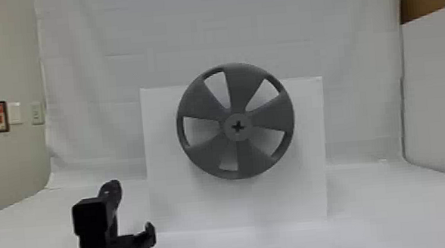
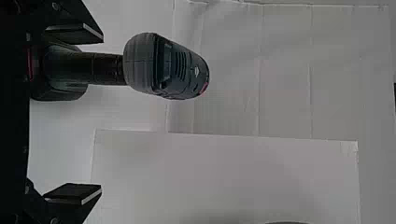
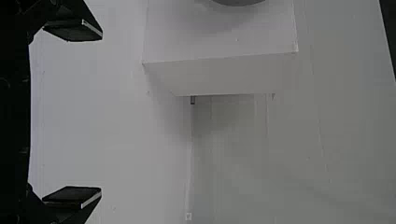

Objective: Grasp the drill and bring into the middle of wheel

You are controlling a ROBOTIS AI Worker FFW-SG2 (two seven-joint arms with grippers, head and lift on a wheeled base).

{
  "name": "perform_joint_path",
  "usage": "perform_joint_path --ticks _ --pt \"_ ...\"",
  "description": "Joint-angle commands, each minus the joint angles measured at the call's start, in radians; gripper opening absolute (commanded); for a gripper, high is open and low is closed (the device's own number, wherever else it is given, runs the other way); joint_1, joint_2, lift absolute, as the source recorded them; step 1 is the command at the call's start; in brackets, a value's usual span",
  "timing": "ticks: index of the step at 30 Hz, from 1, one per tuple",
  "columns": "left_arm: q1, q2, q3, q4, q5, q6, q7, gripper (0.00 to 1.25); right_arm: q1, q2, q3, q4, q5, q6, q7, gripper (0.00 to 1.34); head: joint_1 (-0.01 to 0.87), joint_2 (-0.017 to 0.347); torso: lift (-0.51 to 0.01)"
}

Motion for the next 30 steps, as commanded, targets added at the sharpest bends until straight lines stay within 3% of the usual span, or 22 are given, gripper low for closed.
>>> perform_joint_path --ticks 1,19,30 --pt "-0.016 -0.002 0.003 0.047 -0.009 -0.024 0.008 1.1 0.001 0.0 0.002 0.0 0.0 0.0 0.0 1.21 0.054 0.031 -0.403" --pt "-0.074 -0.004 0.003 0.167 -0.031 -0.072 0.037 1.1 0.007 0.002 0.01 0.0 0.005 0.005 0.0 1.21 0.054 0.031 -0.403" --pt "-0.094 -0.004 0.008 0.195 -0.048 -0.078 0.037 1.1 0.008 0.003 0.014 0.0 0.009 0.005 0.0 1.21 0.054 0.031 -0.403"
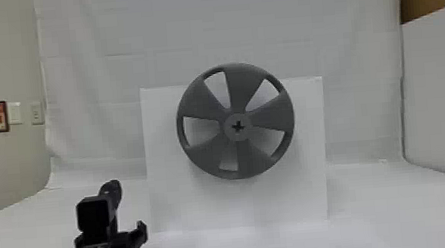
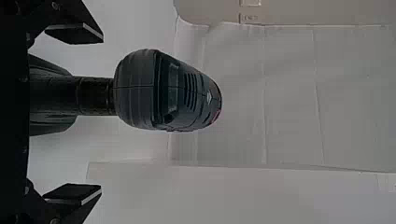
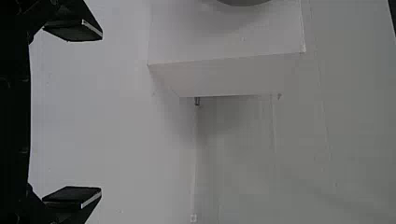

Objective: Grasp the drill and bring into the middle of wheel

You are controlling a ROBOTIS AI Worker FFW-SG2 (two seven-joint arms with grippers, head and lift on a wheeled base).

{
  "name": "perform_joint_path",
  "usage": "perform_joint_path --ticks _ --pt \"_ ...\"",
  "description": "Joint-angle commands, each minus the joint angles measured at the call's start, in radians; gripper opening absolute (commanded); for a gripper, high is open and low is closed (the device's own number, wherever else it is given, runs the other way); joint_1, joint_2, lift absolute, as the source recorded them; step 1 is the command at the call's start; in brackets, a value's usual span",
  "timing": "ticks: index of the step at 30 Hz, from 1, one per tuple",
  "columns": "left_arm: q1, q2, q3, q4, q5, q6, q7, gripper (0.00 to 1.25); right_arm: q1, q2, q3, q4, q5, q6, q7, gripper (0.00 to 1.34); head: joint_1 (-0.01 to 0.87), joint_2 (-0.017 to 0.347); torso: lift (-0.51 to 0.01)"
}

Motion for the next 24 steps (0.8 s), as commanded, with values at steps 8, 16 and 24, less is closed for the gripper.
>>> perform_joint_path --ticks 8,16,24 --pt "-0.01 0.0 0.001 0.015 -0.002 -0.001 0.0 1.07 0.0 0.003 0.006 0.0 0.005 0.0 0.0 1.21 0.054 0.031 -0.403" --pt "-0.008 0.0 0.006 0.015 0.012 -0.001 0.0 0.48 0.0 0.006 0.006 0.0 0.008 0.0 0.0 1.21 0.054 0.031 -0.403" --pt "-0.008 0.002 0.001 0.015 0.009 0.001 0.0 0.2 0.0 0.007 0.008 0.0 0.008 0.0 0.0 1.21 0.054 0.031 -0.403"
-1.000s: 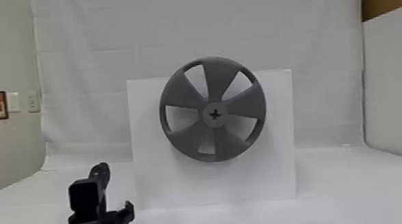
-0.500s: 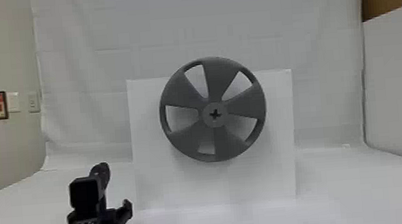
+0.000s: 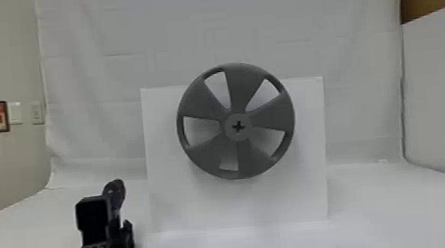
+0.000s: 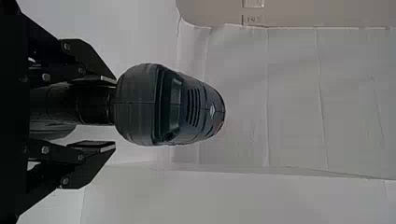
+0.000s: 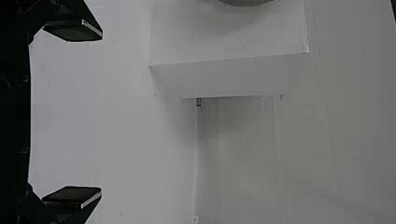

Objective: Grasp the drill and bring into the middle of wheel

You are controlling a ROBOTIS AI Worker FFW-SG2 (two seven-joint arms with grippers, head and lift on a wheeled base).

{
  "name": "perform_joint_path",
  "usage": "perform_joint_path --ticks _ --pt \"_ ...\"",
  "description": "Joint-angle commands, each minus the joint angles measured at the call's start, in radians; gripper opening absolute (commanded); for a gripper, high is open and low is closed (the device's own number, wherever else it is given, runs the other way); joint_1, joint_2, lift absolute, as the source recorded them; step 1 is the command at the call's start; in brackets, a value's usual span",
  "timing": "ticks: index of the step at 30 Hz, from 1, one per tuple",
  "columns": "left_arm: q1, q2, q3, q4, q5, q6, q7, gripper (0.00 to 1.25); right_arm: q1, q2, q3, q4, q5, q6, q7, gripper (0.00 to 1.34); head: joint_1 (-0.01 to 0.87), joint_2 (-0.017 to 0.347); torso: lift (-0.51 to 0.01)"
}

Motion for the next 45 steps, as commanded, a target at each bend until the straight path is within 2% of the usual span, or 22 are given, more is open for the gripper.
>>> perform_joint_path --ticks 1,5,22,25,31,35,45 --pt "0.0 0.001 -0.008 0.0 -0.014 0.001 0.0 0.2 0.0 0.0 0.001 0.0 0.0 0.0 0.0 1.21 0.054 0.031 -0.403" --pt "0.0 0.001 -0.011 0.0 -0.028 -0.001 0.0 0.05 0.002 0.004 0.001 0.0 0.005 0.002 0.0 1.21 0.054 0.031 -0.403" --pt "0.023 0.003 -0.008 -0.029 -0.022 -0.03 0.0 0.04 0.002 0.004 0.002 0.0 0.008 0.005 0.0 1.21 0.054 0.031 -0.403" --pt "0.031 0.011 0.003 -0.051 -0.023 -0.03 -0.029 0.04 0.003 0.004 0.002 0.0 0.008 0.005 0.0 1.21 0.054 0.031 -0.403" --pt "0.066 0.012 0.054 -0.131 -0.026 -0.03 -0.092 0.04 0.003 0.007 -0.001 0.0 0.008 0.005 0.0 1.21 0.054 0.031 -0.403" --pt "0.098 0.024 0.072 -0.209 -0.023 -0.028 -0.121 0.04 0.005 0.007 -0.008 0.0 0.008 0.005 0.0 1.21 0.054 0.031 -0.403" --pt "0.17 0.067 0.04 -0.425 0.026 0.025 -0.12 0.04 0.002 0.019 -0.033 0.0 0.006 0.005 0.0 1.21 0.054 0.031 -0.403"
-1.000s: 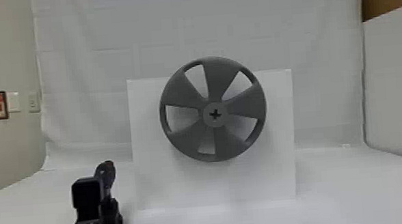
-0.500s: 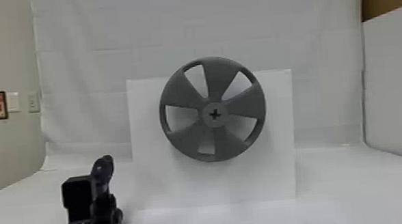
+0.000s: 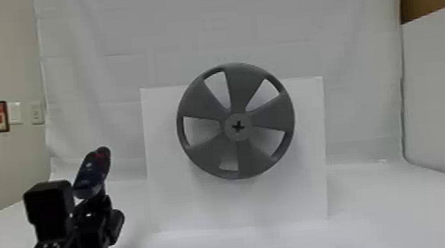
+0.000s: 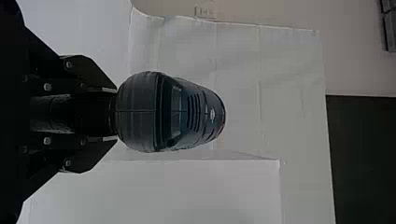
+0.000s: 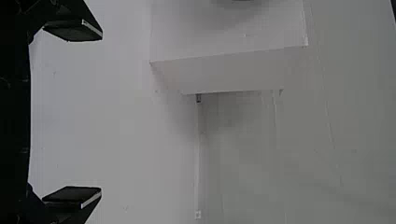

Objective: Grasp the drill and bring into the middle of wheel

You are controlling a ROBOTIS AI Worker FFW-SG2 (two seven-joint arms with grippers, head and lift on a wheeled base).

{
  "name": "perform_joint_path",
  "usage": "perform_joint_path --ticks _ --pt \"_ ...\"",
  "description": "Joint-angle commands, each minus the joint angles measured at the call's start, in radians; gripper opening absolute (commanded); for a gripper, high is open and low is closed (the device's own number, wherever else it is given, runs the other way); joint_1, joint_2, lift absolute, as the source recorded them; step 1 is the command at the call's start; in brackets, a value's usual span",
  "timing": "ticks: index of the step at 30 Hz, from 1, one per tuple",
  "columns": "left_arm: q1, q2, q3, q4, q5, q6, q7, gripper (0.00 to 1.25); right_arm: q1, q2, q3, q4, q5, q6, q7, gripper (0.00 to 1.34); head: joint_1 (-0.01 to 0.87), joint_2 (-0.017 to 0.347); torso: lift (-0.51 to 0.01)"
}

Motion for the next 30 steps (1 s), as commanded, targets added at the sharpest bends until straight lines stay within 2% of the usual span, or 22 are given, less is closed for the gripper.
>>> perform_joint_path --ticks 1,14,20,24,30 --pt "0.038 0.024 -0.035 -0.104 0.038 0.014 0.003 0.04 -0.002 0.009 -0.012 0.0 0.001 0.0 0.0 1.21 0.054 0.031 -0.403" --pt "0.083 0.078 -0.126 -0.275 0.144 0.042 0.011 0.04 -0.007 0.02 -0.026 -0.005 0.006 0.0 0.0 1.21 0.054 0.031 -0.403" --pt "0.092 0.102 -0.163 -0.313 0.178 0.042 0.009 0.04 -0.002 0.026 -0.055 -0.015 0.008 0.0 0.0 1.21 0.054 0.031 -0.403" --pt "0.087 0.113 -0.176 -0.316 0.195 0.039 -0.038 0.04 -0.004 0.031 -0.065 -0.018 0.014 0.002 0.0 1.21 0.054 0.031 -0.403" --pt "0.074 0.122 -0.213 -0.302 0.233 0.031 -0.069 0.03 -0.007 0.036 -0.065 -0.02 0.023 0.002 0.0 1.21 0.054 0.031 -0.403"
